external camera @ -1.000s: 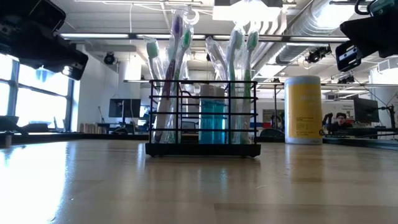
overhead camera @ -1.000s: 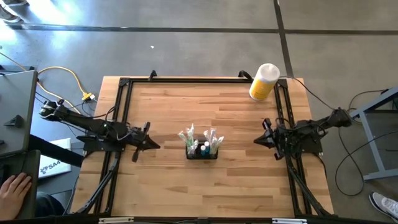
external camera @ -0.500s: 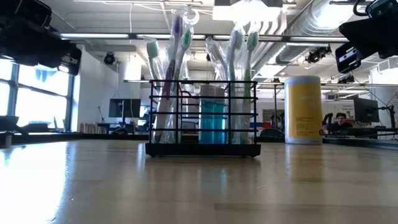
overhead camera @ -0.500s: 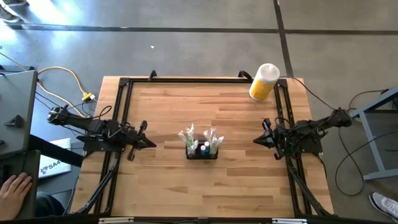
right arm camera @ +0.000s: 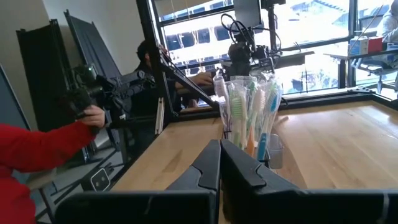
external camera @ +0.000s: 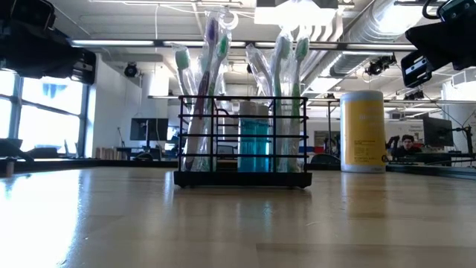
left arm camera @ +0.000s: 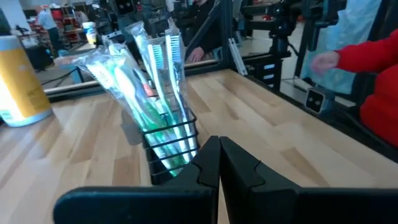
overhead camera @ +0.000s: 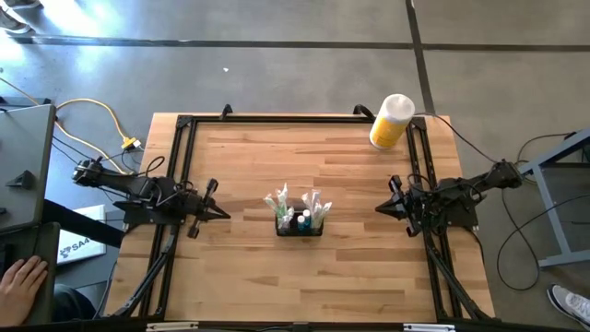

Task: Pick & Place toothbrushing station
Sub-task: Return to Home Position

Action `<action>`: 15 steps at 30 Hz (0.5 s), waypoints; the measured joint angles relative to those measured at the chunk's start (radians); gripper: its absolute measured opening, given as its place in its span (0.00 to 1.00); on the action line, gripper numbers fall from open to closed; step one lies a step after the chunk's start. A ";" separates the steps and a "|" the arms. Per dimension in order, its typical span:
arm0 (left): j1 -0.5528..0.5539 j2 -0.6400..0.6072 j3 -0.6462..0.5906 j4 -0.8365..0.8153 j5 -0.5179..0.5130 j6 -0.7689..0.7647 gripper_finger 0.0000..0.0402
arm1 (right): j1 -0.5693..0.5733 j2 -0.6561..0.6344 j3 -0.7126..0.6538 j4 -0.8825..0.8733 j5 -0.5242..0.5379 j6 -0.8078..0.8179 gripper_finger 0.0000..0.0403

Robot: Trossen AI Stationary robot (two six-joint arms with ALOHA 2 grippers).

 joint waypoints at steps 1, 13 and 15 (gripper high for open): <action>0.000 0.000 0.000 0.000 -0.004 0.005 0.00 | 0.000 0.000 0.000 0.000 0.000 0.000 0.00; 0.000 0.000 0.000 0.004 -0.010 0.007 0.00 | 0.000 0.000 -0.001 0.000 0.000 0.000 0.00; 0.000 0.000 0.000 0.009 -0.013 0.009 0.00 | 0.000 0.000 -0.001 0.000 0.000 0.000 0.00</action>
